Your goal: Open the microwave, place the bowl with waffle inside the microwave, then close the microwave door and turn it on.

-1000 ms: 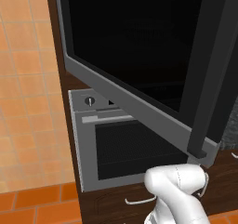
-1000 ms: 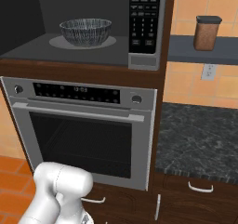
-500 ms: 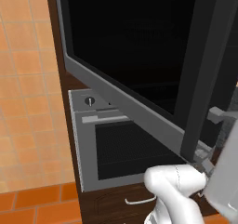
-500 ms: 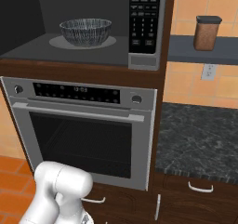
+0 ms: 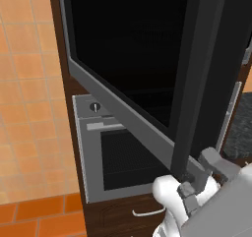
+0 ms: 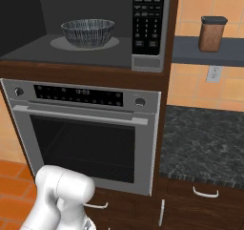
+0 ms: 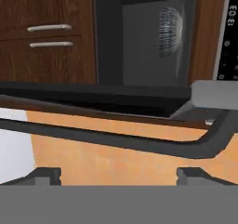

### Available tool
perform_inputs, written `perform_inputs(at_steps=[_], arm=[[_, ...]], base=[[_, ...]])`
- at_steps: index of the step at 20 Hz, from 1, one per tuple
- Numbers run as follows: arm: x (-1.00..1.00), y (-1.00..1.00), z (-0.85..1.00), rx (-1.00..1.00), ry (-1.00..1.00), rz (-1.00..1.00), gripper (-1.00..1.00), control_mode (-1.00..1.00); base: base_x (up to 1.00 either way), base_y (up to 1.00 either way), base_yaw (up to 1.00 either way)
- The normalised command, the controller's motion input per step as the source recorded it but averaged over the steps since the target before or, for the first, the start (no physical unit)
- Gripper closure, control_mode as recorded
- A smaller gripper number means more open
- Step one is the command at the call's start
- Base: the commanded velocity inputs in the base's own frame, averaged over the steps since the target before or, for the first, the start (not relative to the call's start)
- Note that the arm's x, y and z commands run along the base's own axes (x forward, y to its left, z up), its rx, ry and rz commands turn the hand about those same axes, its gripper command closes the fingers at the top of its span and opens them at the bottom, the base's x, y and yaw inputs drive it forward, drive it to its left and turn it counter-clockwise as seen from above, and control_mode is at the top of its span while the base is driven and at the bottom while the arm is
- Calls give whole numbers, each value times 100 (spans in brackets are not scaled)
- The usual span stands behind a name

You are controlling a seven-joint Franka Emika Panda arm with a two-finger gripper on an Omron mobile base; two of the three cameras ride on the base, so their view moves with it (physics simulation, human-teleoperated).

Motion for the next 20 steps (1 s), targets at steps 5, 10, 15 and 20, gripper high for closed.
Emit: perform_inputs(at_steps=[5,10,15,20], arm=[[45,58,-59,15,-19,-13,-100,-100],[100,61,-78,15,-18,-11,-100,-100],[100,15,-68,15,-28,-6,-100,-100],[100,4,-88,7,-37,-1,-100,-100]], base=[[0,0,0],[0,0,0],[0,0,0],[0,0,0]])
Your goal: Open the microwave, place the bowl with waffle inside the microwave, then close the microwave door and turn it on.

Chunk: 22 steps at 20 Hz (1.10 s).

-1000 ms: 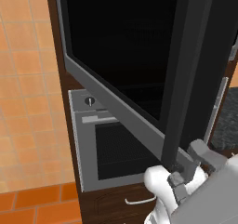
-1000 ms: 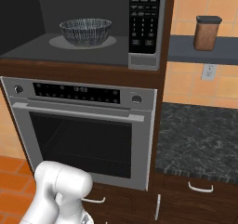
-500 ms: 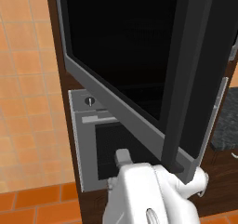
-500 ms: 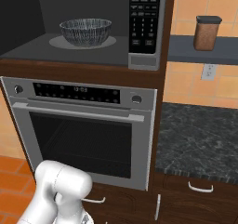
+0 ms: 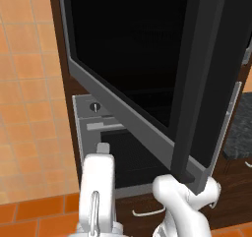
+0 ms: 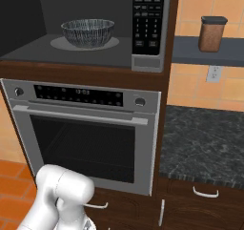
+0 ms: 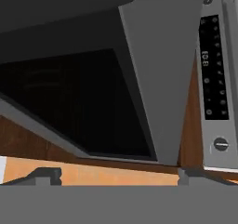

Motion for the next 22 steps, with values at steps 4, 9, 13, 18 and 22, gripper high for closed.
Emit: perform_inputs(at_steps=[4,9,13,18,22], arm=[[98,-23,-70,11,-48,0,-100,-100],[100,-20,-52,18,-29,0,-100,-100],[100,0,-27,12,-27,-1,-100,-100],[96,-85,0,28,-20,0,-100,-100],[51,-100,0,41,-22,0,-100,-100]], base=[[0,0,0],[0,0,0],[0,0,0],[0,0,0],[0,0,0]])
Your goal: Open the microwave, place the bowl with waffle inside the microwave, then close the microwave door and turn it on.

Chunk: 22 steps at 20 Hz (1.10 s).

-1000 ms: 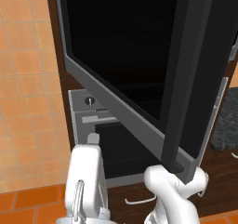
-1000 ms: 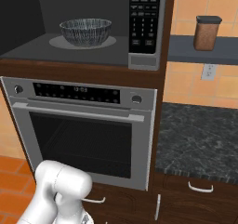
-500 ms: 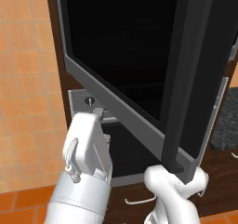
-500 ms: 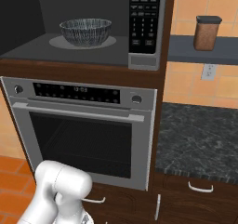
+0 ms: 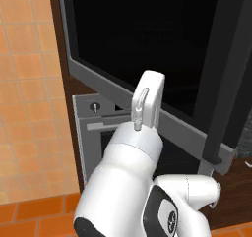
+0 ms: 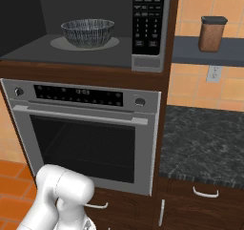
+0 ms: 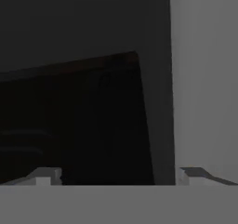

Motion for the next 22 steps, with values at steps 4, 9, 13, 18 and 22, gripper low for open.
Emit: perform_inputs(at_steps=[4,9,13,18,22], arm=[[32,-100,0,44,-26,0,-100,-100],[99,-100,11,40,-7,1,-100,-100],[100,-64,5,25,11,5,-100,-100],[100,-9,-2,1,19,12,-100,-100],[100,-1,-15,0,14,10,-100,-100]], base=[[0,0,0],[0,0,0],[0,0,0],[0,0,0],[0,0,0]])
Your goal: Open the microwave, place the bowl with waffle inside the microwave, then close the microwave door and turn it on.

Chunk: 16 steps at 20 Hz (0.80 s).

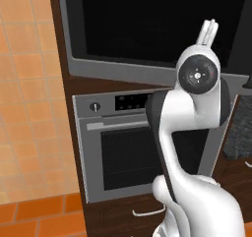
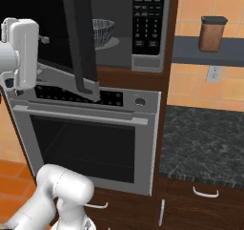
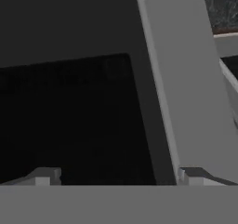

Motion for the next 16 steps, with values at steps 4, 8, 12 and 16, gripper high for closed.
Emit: perform_inputs(at_steps=[4,8,12,16], arm=[[100,-14,-19,0,10,10,-100,-100],[100,-13,-13,0,5,10,-100,-100],[100,-6,-4,0,0,9,-100,-100],[100,0,-2,0,2,8,-100,-100]], base=[[0,0,0],[0,0,0],[0,0,0],[0,0,0]])
